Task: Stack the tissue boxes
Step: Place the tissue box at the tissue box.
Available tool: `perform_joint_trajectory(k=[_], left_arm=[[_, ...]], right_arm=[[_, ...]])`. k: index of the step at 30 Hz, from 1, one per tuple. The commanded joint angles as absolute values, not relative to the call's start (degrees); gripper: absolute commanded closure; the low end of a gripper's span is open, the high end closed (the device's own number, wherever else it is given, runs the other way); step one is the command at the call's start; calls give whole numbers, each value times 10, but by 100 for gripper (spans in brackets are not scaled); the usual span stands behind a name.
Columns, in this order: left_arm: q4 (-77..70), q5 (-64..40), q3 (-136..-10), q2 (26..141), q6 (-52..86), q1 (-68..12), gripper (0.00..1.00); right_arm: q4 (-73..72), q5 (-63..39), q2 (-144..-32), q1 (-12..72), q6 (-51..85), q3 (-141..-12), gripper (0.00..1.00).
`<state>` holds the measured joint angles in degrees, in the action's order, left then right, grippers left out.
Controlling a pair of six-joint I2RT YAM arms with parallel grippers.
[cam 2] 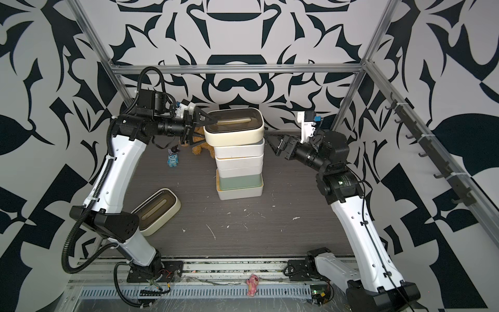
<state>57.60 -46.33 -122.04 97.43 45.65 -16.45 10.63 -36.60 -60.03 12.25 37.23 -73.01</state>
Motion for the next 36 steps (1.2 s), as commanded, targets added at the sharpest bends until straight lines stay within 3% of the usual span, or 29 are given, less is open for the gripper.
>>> perform_joint_trajectory(k=[1,7,13,36], left_arm=[[630,-417,-1242,951,432,-158,1],[612,-340,-1222,902,449,-135,1],[502,-320,-1179,856,461,-135,1],[495,-336,-1279,950,425,-167,1]], right_arm=[[101,-357,-596,126,359,-755,3],[129,-354,-620,126,375,-798,1],[120,-375,-661,127,414,-839,1],[92,-376,-738,159,411,-910,1]])
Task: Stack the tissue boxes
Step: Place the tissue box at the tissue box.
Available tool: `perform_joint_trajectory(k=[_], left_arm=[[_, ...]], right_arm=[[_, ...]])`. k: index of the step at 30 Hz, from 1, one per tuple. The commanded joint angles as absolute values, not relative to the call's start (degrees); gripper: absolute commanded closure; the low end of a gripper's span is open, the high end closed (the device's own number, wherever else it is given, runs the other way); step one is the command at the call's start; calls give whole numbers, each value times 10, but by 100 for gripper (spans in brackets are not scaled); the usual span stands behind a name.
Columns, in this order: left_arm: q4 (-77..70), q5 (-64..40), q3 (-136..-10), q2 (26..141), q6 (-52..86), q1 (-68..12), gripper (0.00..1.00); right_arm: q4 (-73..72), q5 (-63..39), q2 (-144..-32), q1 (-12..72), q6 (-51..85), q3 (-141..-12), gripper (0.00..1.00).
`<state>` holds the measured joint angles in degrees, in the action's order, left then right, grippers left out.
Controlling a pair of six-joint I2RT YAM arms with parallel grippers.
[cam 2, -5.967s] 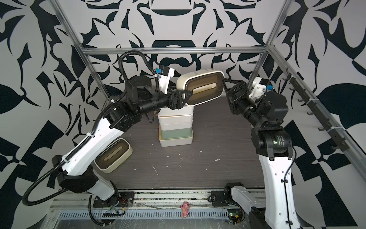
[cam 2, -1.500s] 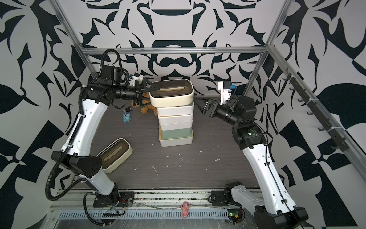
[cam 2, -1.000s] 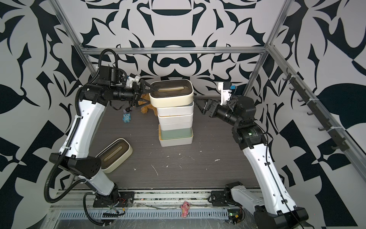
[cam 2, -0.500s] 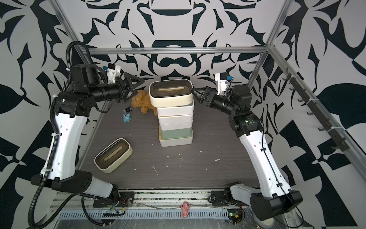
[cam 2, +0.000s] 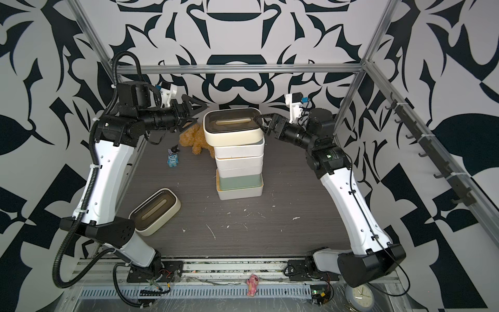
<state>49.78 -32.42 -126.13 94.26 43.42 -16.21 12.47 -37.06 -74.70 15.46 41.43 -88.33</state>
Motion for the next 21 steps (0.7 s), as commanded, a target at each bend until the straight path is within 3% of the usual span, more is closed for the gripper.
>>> perform_joint_trajectory(k=[1,21], left_arm=[[496,-339,-1280,952,425,-169,1],[484,-349,-1274,965,421,-194,1]], right_arm=[[91,-376,-738,159,411,-910,1],[76,-376,-726,166,417,-879,1]])
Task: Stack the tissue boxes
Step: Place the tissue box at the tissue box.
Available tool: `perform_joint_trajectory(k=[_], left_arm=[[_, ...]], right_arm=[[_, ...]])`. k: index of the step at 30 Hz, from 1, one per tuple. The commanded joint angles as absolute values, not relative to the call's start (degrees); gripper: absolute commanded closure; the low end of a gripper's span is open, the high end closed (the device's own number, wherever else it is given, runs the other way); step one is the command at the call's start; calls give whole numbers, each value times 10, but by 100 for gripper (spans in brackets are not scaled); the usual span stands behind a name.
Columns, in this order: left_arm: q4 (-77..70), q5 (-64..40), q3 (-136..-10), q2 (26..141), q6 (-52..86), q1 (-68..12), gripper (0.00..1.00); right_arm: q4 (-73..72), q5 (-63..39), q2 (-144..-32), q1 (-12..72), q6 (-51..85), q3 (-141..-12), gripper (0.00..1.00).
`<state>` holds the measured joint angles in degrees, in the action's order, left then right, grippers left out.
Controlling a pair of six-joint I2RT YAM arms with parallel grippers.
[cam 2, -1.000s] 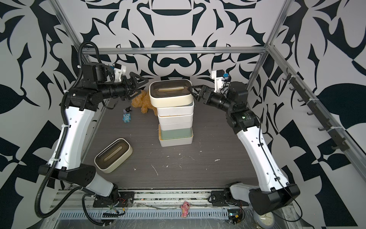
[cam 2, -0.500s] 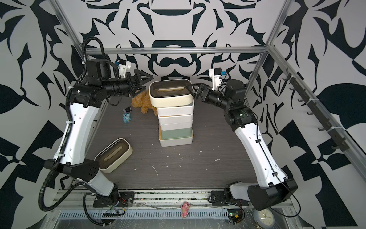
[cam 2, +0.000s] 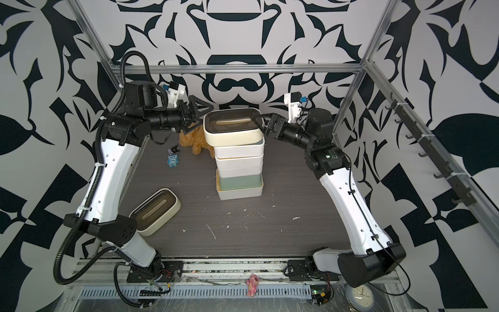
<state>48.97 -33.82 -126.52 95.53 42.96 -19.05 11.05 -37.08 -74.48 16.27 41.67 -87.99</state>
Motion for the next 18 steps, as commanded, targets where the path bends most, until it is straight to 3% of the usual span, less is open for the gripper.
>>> perform_joint_trajectory(k=[1,18], left_arm=[[484,-349,-1274,966,421,-194,1],[478,-355,-1277,970,425,-204,1]], right_arm=[[76,-376,-725,166,417,-878,1],[62,-372,-707,175,426,-863,1]])
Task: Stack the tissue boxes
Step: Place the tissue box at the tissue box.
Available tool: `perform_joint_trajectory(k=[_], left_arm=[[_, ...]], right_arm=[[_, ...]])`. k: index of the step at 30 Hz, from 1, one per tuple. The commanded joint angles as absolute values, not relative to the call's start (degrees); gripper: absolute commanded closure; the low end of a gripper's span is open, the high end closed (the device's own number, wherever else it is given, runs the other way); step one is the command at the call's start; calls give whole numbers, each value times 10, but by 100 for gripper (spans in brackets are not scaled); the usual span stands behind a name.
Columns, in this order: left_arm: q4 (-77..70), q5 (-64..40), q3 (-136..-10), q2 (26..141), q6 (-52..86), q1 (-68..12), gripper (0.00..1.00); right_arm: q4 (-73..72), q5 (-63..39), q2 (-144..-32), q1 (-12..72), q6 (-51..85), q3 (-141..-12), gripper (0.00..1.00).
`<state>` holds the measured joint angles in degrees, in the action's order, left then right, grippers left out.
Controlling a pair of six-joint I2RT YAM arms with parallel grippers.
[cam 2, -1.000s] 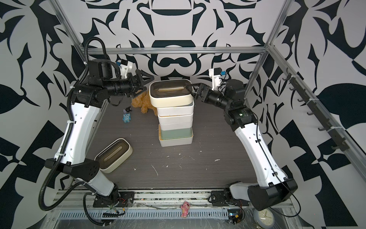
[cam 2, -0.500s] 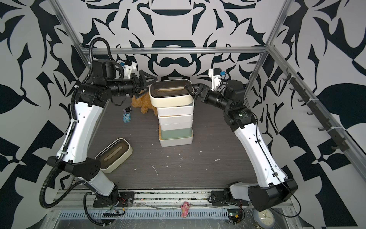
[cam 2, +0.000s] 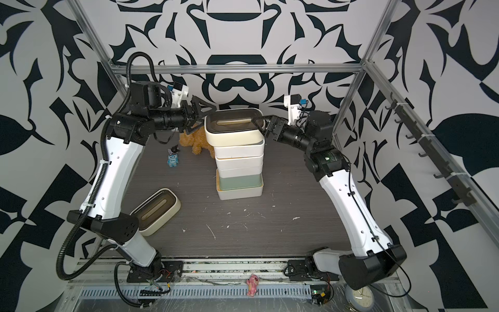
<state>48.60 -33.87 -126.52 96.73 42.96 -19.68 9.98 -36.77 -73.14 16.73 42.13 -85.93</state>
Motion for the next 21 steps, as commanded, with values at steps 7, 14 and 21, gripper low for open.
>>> perform_joint_trajectory(k=[7,14,21], left_arm=[[478,-361,-1278,969,425,-207,1],[478,-362,-1268,962,424,-210,1],[478,-362,-1263,961,426,-211,1]], right_arm=[[62,-368,-700,181,427,-861,1],[62,-363,-694,184,428,-856,1],[73,-337,-688,183,422,-850,1]])
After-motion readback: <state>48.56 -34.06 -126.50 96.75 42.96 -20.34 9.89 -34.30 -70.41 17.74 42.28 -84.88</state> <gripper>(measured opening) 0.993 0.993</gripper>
